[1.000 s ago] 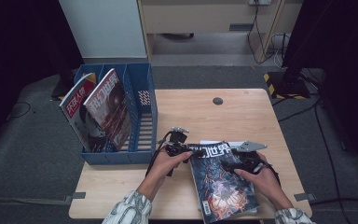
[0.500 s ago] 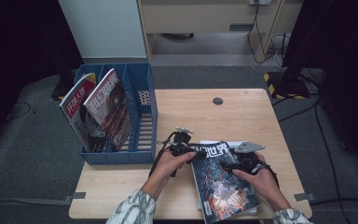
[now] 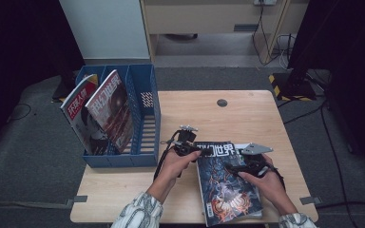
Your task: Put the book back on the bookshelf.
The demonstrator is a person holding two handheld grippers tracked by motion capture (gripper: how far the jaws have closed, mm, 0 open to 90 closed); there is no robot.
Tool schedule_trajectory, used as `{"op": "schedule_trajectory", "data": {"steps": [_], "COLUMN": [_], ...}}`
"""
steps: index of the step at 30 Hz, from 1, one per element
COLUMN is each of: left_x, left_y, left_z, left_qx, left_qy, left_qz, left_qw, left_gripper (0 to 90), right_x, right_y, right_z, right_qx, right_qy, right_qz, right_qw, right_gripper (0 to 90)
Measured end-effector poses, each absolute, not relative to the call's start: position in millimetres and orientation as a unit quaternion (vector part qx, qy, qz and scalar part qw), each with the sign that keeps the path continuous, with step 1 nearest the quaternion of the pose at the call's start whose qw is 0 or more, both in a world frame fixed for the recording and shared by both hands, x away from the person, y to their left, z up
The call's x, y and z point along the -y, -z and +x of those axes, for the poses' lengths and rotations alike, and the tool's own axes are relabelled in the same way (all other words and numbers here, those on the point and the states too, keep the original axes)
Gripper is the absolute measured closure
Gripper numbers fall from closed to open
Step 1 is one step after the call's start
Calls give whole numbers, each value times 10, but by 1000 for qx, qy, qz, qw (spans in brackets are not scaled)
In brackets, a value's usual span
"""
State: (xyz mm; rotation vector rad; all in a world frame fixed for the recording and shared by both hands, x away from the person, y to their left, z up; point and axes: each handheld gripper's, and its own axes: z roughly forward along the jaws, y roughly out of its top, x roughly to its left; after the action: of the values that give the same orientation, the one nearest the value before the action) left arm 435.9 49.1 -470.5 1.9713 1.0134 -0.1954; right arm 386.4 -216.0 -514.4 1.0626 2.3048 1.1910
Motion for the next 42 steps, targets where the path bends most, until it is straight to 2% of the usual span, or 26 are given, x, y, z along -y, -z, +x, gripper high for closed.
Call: {"op": "schedule_trajectory", "data": {"steps": [8,26,42], "left_x": [-495,-551,-626], "left_y": [4457,4243,3969], "left_z": [4368,4422,4480], "left_qx": [-395,-393,-384], "left_qy": [55,37,27], "left_qz": [808,809,809], "left_qw": [434,434,444], "left_gripper": [745,771,809], "right_x": [2224,2269,2537], "right_y": [5107,5104,5062], "right_z": [3873,3882,3920], "right_qx": [-801,-799,-768], "right_qy": [-424,-417,-409], "right_qz": [384,394,443], "right_qw": [175,180,215], "right_gripper": [153,171,170]}}
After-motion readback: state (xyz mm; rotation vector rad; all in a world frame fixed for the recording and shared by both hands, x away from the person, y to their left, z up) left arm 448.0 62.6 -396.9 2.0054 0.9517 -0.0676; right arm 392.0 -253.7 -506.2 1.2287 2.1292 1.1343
